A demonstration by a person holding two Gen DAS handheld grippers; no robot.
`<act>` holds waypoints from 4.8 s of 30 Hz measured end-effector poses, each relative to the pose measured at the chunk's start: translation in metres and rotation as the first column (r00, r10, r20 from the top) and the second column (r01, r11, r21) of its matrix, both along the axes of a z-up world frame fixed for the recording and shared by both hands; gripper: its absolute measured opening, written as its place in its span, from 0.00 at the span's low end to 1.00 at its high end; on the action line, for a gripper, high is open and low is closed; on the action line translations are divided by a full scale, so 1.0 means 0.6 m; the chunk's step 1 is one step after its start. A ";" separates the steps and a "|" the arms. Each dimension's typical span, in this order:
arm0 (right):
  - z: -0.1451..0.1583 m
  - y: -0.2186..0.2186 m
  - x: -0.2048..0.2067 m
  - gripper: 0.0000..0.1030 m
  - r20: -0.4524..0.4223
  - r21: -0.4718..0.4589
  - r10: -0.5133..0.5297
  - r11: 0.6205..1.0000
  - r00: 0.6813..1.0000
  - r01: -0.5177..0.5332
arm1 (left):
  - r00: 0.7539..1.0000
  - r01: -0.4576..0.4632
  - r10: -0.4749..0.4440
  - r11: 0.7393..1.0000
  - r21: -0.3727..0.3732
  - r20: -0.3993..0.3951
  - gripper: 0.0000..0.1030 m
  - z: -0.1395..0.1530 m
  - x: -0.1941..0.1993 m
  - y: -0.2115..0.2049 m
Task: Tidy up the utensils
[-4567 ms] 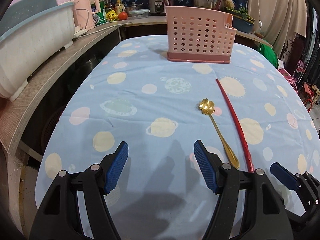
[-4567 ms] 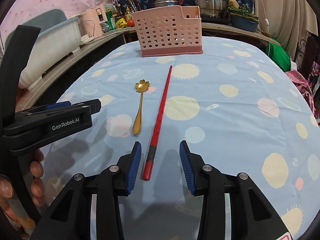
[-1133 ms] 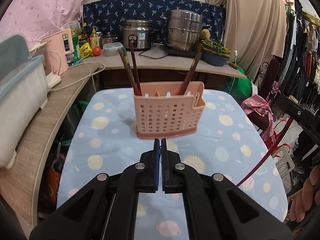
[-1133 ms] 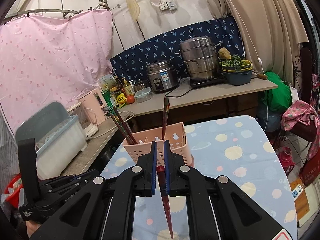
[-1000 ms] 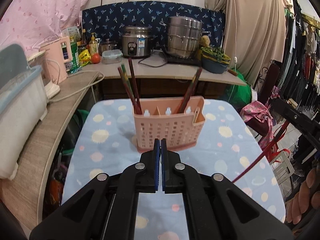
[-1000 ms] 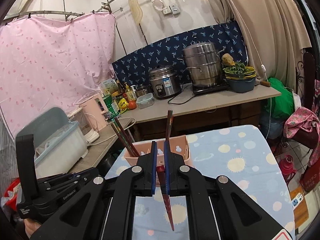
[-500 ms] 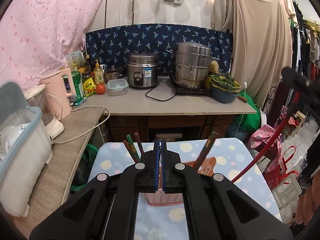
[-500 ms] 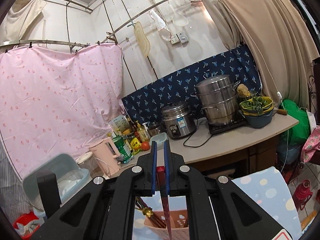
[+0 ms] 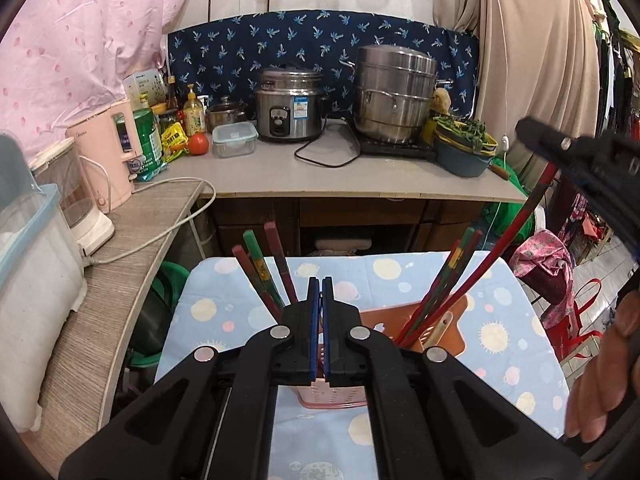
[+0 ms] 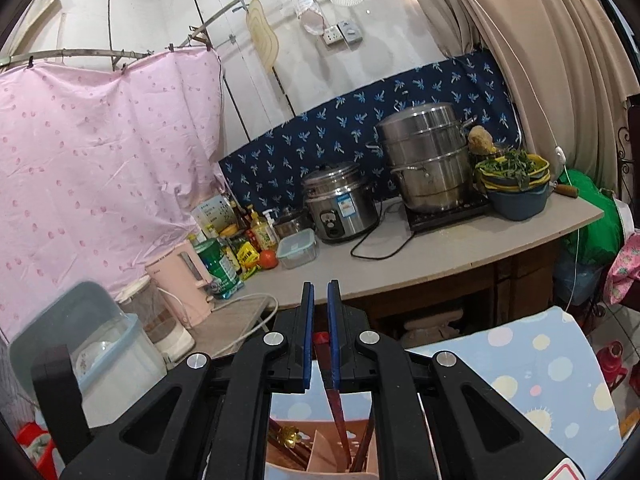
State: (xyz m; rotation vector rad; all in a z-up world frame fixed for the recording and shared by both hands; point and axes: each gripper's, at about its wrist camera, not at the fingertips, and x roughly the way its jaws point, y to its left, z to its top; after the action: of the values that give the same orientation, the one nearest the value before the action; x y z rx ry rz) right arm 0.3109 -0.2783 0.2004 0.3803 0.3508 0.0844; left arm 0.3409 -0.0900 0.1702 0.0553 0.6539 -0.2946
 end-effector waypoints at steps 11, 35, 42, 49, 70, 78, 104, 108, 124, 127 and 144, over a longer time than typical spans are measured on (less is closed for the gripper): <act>-0.054 0.008 0.016 0.07 -0.094 -0.047 0.011 0.999 0.995 -0.016 | 1.000 0.005 -0.006 1.000 -0.006 -0.013 0.02 -0.028 0.009 -0.006; -0.075 0.013 -0.132 0.38 -0.157 -0.106 0.014 0.994 0.988 -0.031 | 0.998 -0.040 0.039 0.999 0.006 0.039 0.36 -0.012 -0.091 0.013; -0.101 0.039 -0.201 0.47 -0.191 -0.189 -0.005 0.982 0.982 -0.031 | 0.998 -0.037 0.036 0.999 0.018 0.054 0.50 -0.020 -0.152 0.020; -0.114 0.064 -0.258 0.48 -0.209 -0.254 -0.019 0.967 0.978 -0.036 | 0.999 -0.039 0.039 0.999 0.007 0.022 0.50 -0.038 -0.192 0.029; -0.181 0.080 -0.349 0.57 -0.269 -0.282 -0.097 0.959 0.958 0.018 | 0.995 -0.074 0.076 0.997 0.034 -0.061 0.51 -0.118 -0.273 0.053; -0.195 0.066 -0.354 0.63 -0.281 -0.292 -0.135 0.955 0.950 0.049 | 0.994 -0.096 0.099 0.993 0.075 -0.043 0.61 -0.132 -0.284 0.048; -0.223 0.079 -0.354 0.88 -0.323 -0.314 -0.159 0.948 0.933 0.053 | 0.991 -0.124 0.129 0.984 0.129 -0.027 0.87 -0.157 -0.295 0.042; -0.223 0.081 -0.354 0.88 -0.325 -0.322 -0.166 0.945 0.931 0.056 | 0.991 -0.125 0.130 0.984 0.130 -0.035 0.89 -0.161 -0.293 0.044; -0.231 0.086 -0.348 0.94 -0.339 -0.325 -0.176 0.944 0.924 0.060 | 0.988 -0.141 0.148 0.981 0.136 -0.040 0.91 -0.168 -0.290 0.053; -0.232 0.085 -0.346 0.94 -0.340 -0.327 -0.179 0.943 0.923 0.062 | 0.989 -0.137 0.144 0.980 0.142 -0.037 0.91 -0.168 -0.289 0.054; -0.236 0.086 -0.345 0.94 -0.349 -0.330 -0.181 0.942 0.920 0.060 | 0.987 -0.146 0.154 0.977 0.156 -0.037 0.92 -0.172 -0.285 0.048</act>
State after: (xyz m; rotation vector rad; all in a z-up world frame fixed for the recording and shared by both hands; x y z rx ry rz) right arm 0.1037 -0.2264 0.0590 0.0970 0.7090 -0.1703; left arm 0.1698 -0.0612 0.0673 0.1454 0.7245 -0.0995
